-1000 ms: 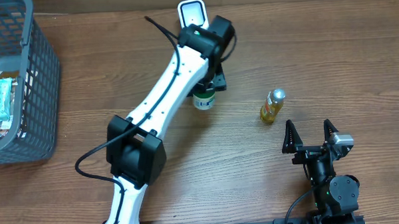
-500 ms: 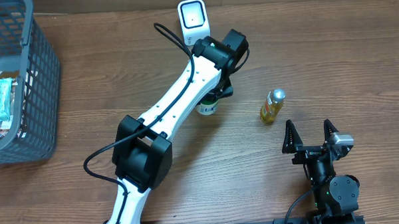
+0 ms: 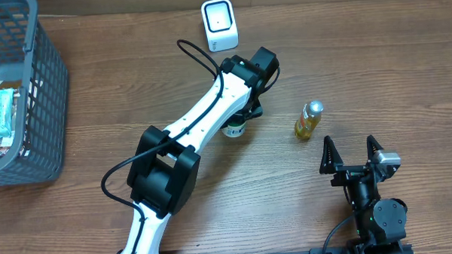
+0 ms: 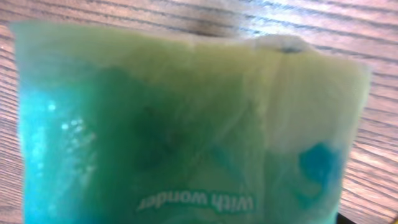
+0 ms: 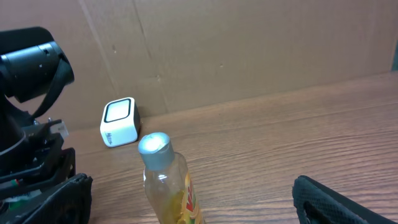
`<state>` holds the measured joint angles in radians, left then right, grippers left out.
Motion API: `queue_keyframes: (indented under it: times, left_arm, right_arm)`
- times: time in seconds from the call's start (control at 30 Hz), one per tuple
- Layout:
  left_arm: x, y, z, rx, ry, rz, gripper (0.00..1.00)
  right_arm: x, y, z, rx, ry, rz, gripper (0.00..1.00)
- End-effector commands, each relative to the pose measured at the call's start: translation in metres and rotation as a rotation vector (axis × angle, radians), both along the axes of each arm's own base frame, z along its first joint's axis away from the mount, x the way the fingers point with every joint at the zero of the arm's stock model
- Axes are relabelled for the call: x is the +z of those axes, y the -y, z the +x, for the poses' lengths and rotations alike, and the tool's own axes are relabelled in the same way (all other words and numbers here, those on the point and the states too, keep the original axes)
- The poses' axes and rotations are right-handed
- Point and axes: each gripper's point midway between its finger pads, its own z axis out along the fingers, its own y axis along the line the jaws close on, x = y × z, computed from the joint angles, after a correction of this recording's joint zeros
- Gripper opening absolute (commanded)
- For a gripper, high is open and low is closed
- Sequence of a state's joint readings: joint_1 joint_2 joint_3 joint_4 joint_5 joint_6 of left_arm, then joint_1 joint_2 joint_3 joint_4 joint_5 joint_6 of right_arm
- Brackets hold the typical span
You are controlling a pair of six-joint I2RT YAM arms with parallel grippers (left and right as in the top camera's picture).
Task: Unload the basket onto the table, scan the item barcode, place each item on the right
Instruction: 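Carry the tissue pack up under the white scanner with the left gripper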
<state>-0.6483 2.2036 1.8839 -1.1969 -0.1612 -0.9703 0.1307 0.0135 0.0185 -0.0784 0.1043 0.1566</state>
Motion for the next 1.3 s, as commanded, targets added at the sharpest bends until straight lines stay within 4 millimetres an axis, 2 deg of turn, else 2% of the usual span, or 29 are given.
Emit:
queue_keyframes:
  times: [0.0, 0.2, 0.47, 0.57, 0.63, 0.7, 0.73, 1.0, 1.13, 1.27]
  left_arm:
    - [0.009, 0.003, -0.004, 0.008, 0.021, -0.01, 0.31]
    - [0.01, 0.011, 0.001, -0.012, 0.041, -0.04, 0.35]
    - [0.01, 0.018, 0.007, -0.143, 0.052, -0.05, 0.54]
    - [0.01, 0.018, 0.006, -0.153, 0.047, -0.05, 0.57]
    - [0.01, 0.019, 0.005, -0.154, 0.043, -0.053, 0.65]
    - [0.01, 0.018, 0.004, -0.156, 0.038, -0.05, 0.84]
    - [0.01, 0.017, 0.003, -0.157, 0.034, -0.048, 0.88]
    - [0.01, 0.017, 0.002, -0.186, 0.029, -0.042, 0.98]
    - [0.024, 0.018, 0.014, -0.261, 0.057, -0.051, 1.0]
    - [0.056, 0.018, 0.028, -0.322, 0.096, -0.074, 1.0]
  right_arm:
    - [-0.002, 0.0, 0.0, 0.0, 0.005, -0.004, 1.0]
    - [-0.002, 0.0, 0.0, 0.0, 0.005, -0.004, 1.0]
    - [-0.002, 0.0, 0.0, 0.0, 0.005, -0.004, 1.0]
    - [-0.002, 0.0, 0.0, 0.0, 0.005, -0.004, 1.0]
    - [-0.002, 0.0, 0.0, 0.0, 0.005, -0.004, 1.0]
    - [-0.002, 0.0, 0.0, 0.0, 0.005, -0.004, 1.0]
    - [-0.002, 0.0, 0.0, 0.0, 0.005, -0.004, 1.0]
    - [-0.002, 0.0, 0.0, 0.0, 0.005, -0.004, 1.0]
    - [-0.002, 0.0, 0.0, 0.0, 0.005, -0.004, 1.0]
    - [-0.002, 0.0, 0.0, 0.0, 0.004, -0.004, 1.0]
